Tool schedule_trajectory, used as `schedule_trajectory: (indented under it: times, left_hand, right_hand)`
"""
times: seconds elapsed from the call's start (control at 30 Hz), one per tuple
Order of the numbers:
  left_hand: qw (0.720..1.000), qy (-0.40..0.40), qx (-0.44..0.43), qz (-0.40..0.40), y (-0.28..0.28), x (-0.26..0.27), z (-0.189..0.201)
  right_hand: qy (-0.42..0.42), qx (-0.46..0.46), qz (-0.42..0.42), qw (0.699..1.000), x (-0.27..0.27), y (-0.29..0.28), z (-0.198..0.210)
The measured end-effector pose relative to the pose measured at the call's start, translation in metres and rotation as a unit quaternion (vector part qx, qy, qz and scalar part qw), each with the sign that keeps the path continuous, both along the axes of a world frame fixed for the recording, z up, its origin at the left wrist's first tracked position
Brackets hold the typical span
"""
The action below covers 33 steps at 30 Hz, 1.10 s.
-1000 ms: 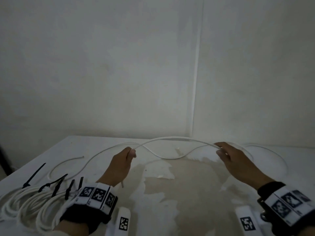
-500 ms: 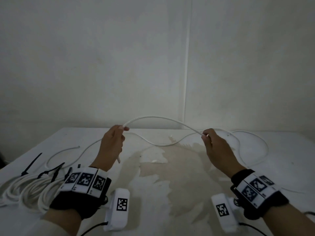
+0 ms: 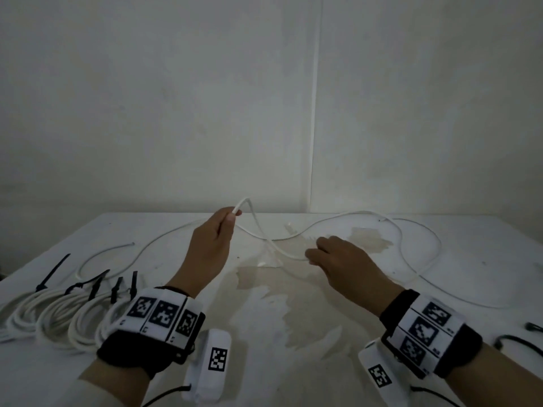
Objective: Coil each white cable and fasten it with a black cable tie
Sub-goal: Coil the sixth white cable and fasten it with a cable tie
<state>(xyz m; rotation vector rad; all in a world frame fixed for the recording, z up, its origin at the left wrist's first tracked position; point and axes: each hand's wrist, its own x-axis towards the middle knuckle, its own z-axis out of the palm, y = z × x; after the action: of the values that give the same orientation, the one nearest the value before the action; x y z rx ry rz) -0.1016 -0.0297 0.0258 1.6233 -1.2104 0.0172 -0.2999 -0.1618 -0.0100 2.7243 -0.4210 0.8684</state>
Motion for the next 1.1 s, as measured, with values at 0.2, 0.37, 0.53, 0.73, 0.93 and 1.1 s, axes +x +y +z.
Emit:
schedule_trajectory:
  times: [0.2,0.37,0.53,0.73,0.93,1.1]
  left_hand:
    - [0.995,-0.075,0.057,-0.011,0.005,-0.022,0.002]
    - [0.993,-0.003,0.108,-0.052,0.011,-0.035,0.006]
    - [0.98,0.136,0.087,-0.114,0.013,-0.05,0.016]
    - [0.972,0.161,0.089,-0.146,0.011,-0.056,0.03]
    - [0.971,0.152,0.112,-0.146,0.011,-0.054,0.029]
    - [0.975,0.124,0.122,-0.138,0.015,-0.046,0.03]
  right_hand:
    - [-0.013,-0.047,0.121,0.991,0.024,0.022,0.037]
    - [-0.082,0.067,0.175,0.979,0.034,0.032,0.063]
    - [-0.088,0.068,0.126,0.986,0.038,0.023,0.081]
    - [-0.039,0.188,0.085,0.978,0.035,0.018,0.088]
    - [0.02,0.317,0.06,0.946,0.034,0.019,0.097]
    - [0.012,0.363,0.078,0.928,0.033,0.026,0.095]
